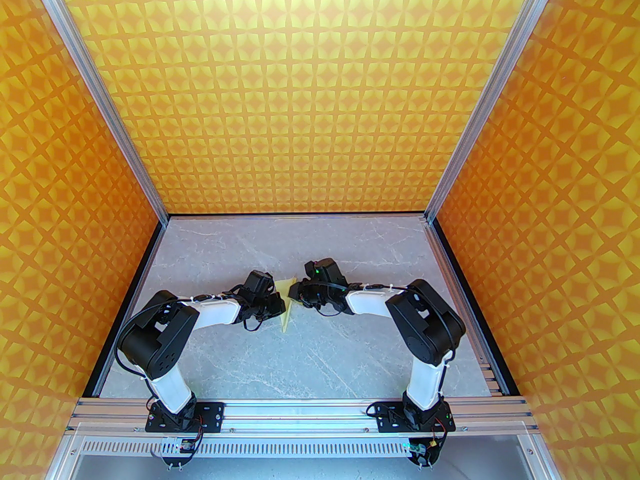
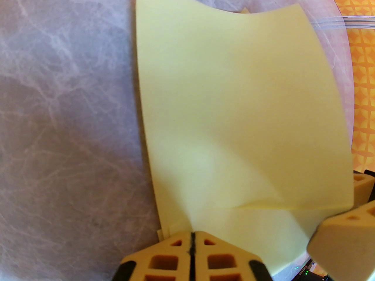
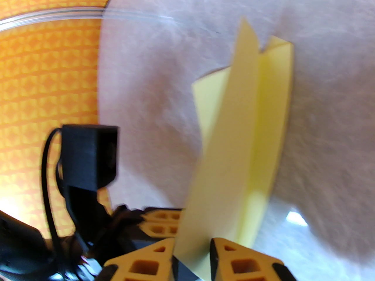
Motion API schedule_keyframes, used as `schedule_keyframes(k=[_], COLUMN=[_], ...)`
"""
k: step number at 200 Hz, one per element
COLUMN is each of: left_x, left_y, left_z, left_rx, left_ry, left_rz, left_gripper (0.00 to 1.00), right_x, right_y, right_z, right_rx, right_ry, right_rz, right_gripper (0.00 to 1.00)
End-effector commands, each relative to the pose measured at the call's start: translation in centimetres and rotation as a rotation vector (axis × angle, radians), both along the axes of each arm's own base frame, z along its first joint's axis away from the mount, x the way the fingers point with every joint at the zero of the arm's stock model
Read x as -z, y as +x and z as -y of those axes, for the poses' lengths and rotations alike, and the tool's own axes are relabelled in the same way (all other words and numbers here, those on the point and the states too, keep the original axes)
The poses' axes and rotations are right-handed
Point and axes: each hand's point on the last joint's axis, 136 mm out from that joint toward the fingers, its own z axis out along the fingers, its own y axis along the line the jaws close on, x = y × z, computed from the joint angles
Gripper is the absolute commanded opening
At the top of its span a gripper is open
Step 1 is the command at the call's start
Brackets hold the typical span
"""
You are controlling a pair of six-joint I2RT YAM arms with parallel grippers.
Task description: Fold a paper plane with a square sheet of paper (fold left side to right side)
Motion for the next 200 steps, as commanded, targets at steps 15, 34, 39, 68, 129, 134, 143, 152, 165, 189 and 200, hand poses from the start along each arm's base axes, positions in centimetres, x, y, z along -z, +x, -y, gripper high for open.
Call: schedule_keyframes(k=[15, 34, 39, 68, 129, 134, 143, 152, 165, 189, 200], left_x=[1.3, 0.7, 0.5, -0.6, -4.3, -4.5, -4.6, -4.3, -3.6, -2.4, -2.2], left_y=[-0.8, -0.6, -0.6, -0.2, 0.8, 0.9, 0.9, 0.9, 0.7, 0.3, 0.1], left_z=[-0.4, -0.2, -0.2, -0.1, -1.2, -1.2, -1.3, -1.4, -1.8, -2.6, -2.9], left_rx=[-0.003, -0.008, -0.010, -0.016, -0.065, -0.067, -0.067, -0.067, -0.059, -0.048, -0.036], left_ry=[0.043, 0.028, 0.024, 0.003, -0.073, -0.078, -0.085, -0.078, -0.055, -0.022, -0.004], left_rz=[-0.044, -0.027, -0.022, 0.004, 0.099, 0.107, 0.113, 0.107, 0.092, 0.076, 0.071], left_gripper=[0.06, 0.07, 0.07, 0.09, 0.21, 0.22, 0.23, 0.22, 0.21, 0.18, 0.17], right_x=[0.4, 1.0, 1.1, 1.5, 2.1, 2.1, 1.9, 1.9, 1.8, 2.1, 2.5], right_y=[0.2, 0.0, 0.1, 0.0, -0.2, -0.2, -0.2, -0.1, -0.1, -0.3, -0.4], right_z=[-1.0, -0.9, -0.9, -0.9, -0.7, -0.8, -0.8, -0.8, -0.7, -0.1, 0.3], right_rx=[0.025, 0.029, 0.031, 0.037, 0.026, 0.024, 0.022, 0.023, 0.022, 0.019, 0.011], right_ry=[0.105, 0.097, 0.096, 0.102, 0.077, 0.076, 0.079, 0.078, 0.069, 0.008, -0.041], right_rz=[-0.042, -0.056, -0.058, -0.069, -0.075, -0.075, -0.072, -0.069, -0.065, -0.063, -0.060], right_gripper=[0.27, 0.28, 0.28, 0.28, 0.30, 0.30, 0.30, 0.30, 0.30, 0.21, 0.16])
